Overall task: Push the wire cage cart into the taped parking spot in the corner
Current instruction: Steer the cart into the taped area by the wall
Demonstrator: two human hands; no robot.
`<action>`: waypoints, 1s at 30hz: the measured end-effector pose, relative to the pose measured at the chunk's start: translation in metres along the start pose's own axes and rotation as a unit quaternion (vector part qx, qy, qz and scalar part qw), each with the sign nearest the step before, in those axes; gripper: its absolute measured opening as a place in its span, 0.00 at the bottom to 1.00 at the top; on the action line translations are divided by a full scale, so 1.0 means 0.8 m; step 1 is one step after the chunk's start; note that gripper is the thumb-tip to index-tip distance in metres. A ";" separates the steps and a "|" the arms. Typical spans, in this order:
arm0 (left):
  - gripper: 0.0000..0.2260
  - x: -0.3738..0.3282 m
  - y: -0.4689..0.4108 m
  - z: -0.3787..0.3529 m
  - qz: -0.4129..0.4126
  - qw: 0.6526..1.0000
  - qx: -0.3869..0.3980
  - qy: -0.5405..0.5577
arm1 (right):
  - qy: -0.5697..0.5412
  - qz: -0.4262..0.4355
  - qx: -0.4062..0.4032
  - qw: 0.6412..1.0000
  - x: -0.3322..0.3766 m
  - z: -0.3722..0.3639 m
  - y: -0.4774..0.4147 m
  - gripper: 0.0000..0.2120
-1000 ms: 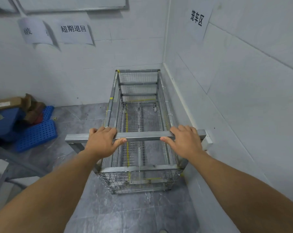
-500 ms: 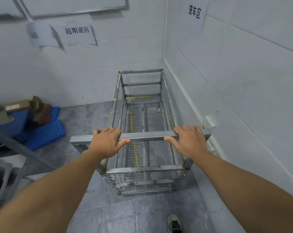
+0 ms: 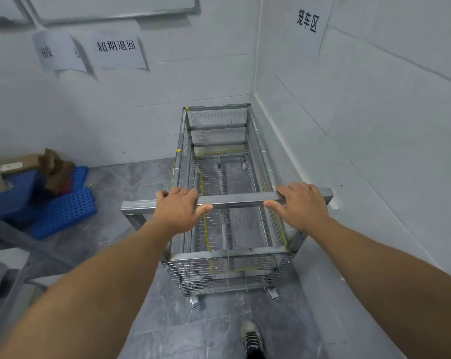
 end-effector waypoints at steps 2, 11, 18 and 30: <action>0.27 0.003 -0.024 0.000 0.004 1.000 0.003 -0.004 | -0.003 0.002 -0.005 1.000 -0.008 -0.004 -0.023 0.35; 0.31 0.043 -0.122 -0.003 0.029 0.999 -0.011 0.013 | -0.022 0.007 -0.028 0.999 -0.020 -0.015 -0.121 0.32; 0.28 0.044 -0.166 0.002 0.032 0.999 -0.004 0.029 | -0.018 0.006 -0.043 0.999 -0.033 -0.019 -0.164 0.32; 0.31 0.047 -0.209 0.007 0.007 0.997 0.052 0.049 | -0.043 -0.078 -0.010 0.996 -0.044 -0.020 -0.204 0.35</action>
Point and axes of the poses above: each hand's wrist, its own y-axis away from the middle knuckle, its own z-axis out of the back of the hand, x = y × z, the point moved 8 cm from there along -y, towards the middle knuckle, and after that the axes turned 2 degrees about z, right-handed, at the moved point
